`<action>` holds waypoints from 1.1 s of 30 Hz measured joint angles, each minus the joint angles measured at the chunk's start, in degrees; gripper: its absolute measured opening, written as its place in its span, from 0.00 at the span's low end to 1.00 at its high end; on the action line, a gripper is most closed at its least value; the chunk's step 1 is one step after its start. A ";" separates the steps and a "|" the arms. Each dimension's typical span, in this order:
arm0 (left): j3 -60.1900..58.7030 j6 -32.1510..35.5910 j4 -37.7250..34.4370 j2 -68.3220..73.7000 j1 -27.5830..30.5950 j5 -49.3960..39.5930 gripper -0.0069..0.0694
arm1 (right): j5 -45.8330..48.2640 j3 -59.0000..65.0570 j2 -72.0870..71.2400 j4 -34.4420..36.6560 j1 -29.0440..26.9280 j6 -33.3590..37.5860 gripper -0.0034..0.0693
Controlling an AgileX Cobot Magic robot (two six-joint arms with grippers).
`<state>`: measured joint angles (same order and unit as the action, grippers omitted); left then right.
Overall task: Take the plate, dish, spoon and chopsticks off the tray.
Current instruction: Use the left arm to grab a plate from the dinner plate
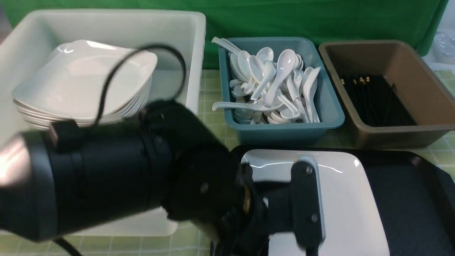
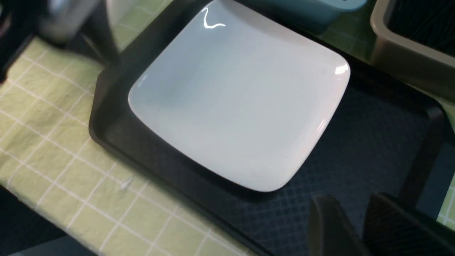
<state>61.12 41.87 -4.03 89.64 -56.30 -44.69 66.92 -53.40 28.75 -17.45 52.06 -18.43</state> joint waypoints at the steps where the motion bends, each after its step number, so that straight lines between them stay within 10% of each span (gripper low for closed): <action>1: -1.92 1.05 0.00 0.12 -0.57 1.35 0.30 | 0.00 0.00 0.00 0.00 0.00 0.00 0.32; 10: -8.60 5.98 4.03 3.22 -1.37 14.49 0.76 | 0.00 0.00 0.00 0.00 0.00 0.00 0.32; 33: -8.27 -0.47 18.50 12.64 -1.44 23.25 0.64 | 0.00 0.00 0.00 0.23 0.00 0.00 0.32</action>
<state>52.85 41.40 14.47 102.28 -57.74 -21.44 66.92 -53.40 28.75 -17.22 52.06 -18.43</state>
